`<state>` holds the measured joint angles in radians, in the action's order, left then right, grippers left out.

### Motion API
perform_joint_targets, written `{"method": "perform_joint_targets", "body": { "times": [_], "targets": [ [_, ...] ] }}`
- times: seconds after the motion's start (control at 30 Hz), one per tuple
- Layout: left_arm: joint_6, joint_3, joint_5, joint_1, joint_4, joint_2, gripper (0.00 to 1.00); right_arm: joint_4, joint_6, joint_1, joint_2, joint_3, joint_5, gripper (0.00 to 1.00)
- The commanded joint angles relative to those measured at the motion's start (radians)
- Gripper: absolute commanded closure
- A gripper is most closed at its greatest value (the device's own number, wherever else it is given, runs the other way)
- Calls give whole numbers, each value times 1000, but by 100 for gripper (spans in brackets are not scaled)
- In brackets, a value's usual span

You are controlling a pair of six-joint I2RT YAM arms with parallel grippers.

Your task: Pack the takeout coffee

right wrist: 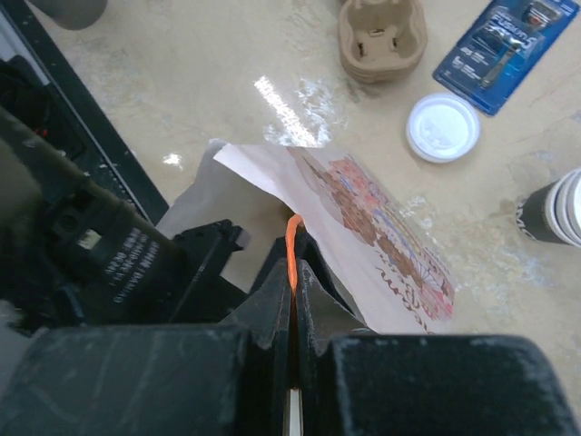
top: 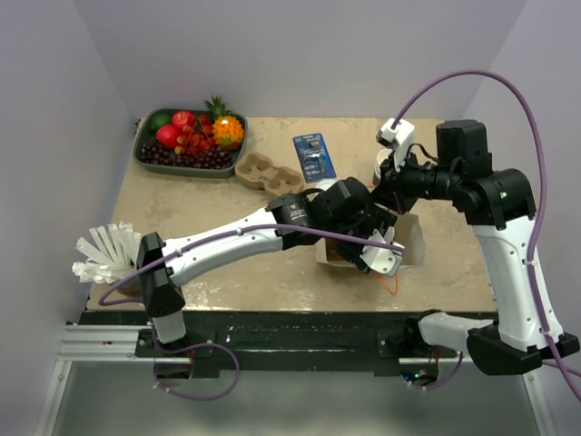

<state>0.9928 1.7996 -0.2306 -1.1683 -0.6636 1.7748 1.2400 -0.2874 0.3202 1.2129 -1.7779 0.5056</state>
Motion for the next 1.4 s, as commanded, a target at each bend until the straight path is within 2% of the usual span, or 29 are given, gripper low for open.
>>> {"method": "perform_joint_targets", "body": {
  "times": [0.0,0.23,0.4,0.57,0.9,0.93,1.07,1.1,1.13,1.2,1.23,1.37],
  "targets": [
    [43,-29,36,-10,55,23,100,-8,51,8,-35,24,77,100],
    [66,-68,83,-14,101,46,100,-17,82,14,-16,49,126,100],
    [53,-57,63,-8,105,71,100,-30,57,109,-10,60,76,100],
    [21,0,53,9,75,126,100,-22,30,166,-7,57,57,100],
    [-34,89,172,10,44,232,100,-2,30,203,10,43,51,100],
    [-37,96,172,12,42,235,100,-11,36,203,14,40,47,97],
    [-54,109,160,19,27,221,100,-40,91,194,74,-38,-22,73],
    [-59,110,154,22,25,216,100,-37,105,186,91,-69,-21,66],
    [-63,110,149,31,24,213,100,-30,106,165,112,-104,-9,52],
    [-75,109,133,44,19,201,100,-10,100,149,161,-208,22,44],
    [-75,101,128,54,21,190,100,-2,102,126,175,-242,39,36],
    [-79,78,106,81,30,169,100,41,112,13,235,-398,177,28]
  ]
}}
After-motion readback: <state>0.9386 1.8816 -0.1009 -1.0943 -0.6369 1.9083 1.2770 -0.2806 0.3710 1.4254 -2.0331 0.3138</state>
